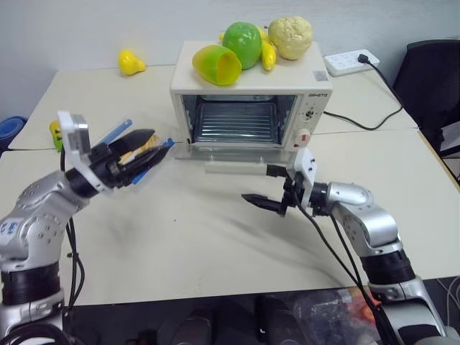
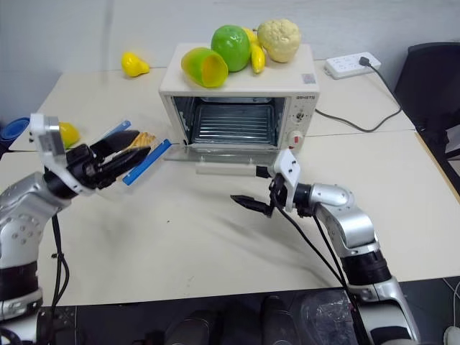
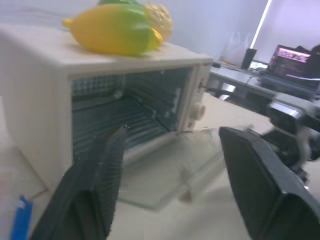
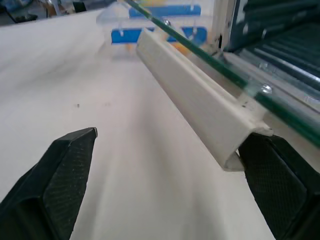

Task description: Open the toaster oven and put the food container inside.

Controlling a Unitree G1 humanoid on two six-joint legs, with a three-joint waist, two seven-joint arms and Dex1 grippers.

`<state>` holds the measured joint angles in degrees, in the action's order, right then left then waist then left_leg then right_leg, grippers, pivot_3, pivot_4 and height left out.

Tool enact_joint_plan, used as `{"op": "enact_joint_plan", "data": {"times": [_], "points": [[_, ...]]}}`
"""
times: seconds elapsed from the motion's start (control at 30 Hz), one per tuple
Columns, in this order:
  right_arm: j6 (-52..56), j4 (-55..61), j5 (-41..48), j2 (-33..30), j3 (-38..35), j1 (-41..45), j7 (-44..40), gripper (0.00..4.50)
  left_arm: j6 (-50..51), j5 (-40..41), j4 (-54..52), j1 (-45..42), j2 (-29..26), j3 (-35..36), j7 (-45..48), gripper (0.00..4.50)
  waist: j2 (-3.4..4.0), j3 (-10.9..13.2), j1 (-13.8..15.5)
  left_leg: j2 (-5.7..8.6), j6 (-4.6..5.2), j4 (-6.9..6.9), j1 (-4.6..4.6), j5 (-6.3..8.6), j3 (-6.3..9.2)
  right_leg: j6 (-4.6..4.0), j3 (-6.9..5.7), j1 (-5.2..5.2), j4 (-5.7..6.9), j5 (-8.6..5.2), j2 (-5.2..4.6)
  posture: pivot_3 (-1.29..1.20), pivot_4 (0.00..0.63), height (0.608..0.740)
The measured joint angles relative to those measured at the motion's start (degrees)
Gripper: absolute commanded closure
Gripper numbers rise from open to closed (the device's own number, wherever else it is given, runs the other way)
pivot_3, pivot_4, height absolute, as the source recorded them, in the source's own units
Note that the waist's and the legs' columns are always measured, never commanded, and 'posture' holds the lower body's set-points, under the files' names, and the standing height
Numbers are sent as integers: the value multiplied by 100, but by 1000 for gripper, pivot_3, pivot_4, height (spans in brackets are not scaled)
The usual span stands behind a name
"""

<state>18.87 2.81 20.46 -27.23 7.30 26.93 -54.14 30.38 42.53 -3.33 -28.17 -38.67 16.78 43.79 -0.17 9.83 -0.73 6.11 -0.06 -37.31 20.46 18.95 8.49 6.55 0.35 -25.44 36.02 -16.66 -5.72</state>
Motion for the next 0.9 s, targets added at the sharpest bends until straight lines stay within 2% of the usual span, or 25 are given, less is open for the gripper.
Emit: {"op": "enact_joint_plan", "data": {"times": [0.23, 0.37, 0.53, 0.73, 0.9], "points": [[-705, -118, -359, 131, 21, -153, 61, 0, -864, -1416, 1582, -1067, 450, -1198, 248, 4465, -4, -2, -20, 0, 0, 0, 0, 0, -2, 2, 1, -3, -1, 1, 3, 0, 150, 740], [-1099, -131, -402, 101, -160, -589, 162, 0, -1215, -1802, 1854, -1074, 484, -1566, 727, 4489, -5, -2, -61, 0, 0, 0, 1, 0, 1, 2, 0, -3, -1, 1, 2, 0, 150, 740], [-1350, 84, -271, -57, -781, -1733, 316, 0, -1529, -2124, 1883, -856, 482, -1620, 875, 4489, -5, -3, -51, 3, 1, -8, 1, 0, -1, 3, 4, -1, 7, 2, 1, 0, 150, 740], [-1501, 1106, 203, -351, -1878, -3437, 415, 0, -2008, -2660, 1742, 37, 910, -1759, 369, 4489, -3, -4, 62, 1, 3, -9, -8, 2, -19, 8, 24, 2, 8, 7, 6, 0, 150, 740], [-1508, 1664, 732, -352, -2442, -3796, 478, 0, -2590, -2733, 1422, 597, 1212, -1665, 106, 4489, -2, -10, 124, -5, 5, -13, -33, 2, -19, 7, 24, 37, -2, 15, 8, 0, 150, 740]]}}
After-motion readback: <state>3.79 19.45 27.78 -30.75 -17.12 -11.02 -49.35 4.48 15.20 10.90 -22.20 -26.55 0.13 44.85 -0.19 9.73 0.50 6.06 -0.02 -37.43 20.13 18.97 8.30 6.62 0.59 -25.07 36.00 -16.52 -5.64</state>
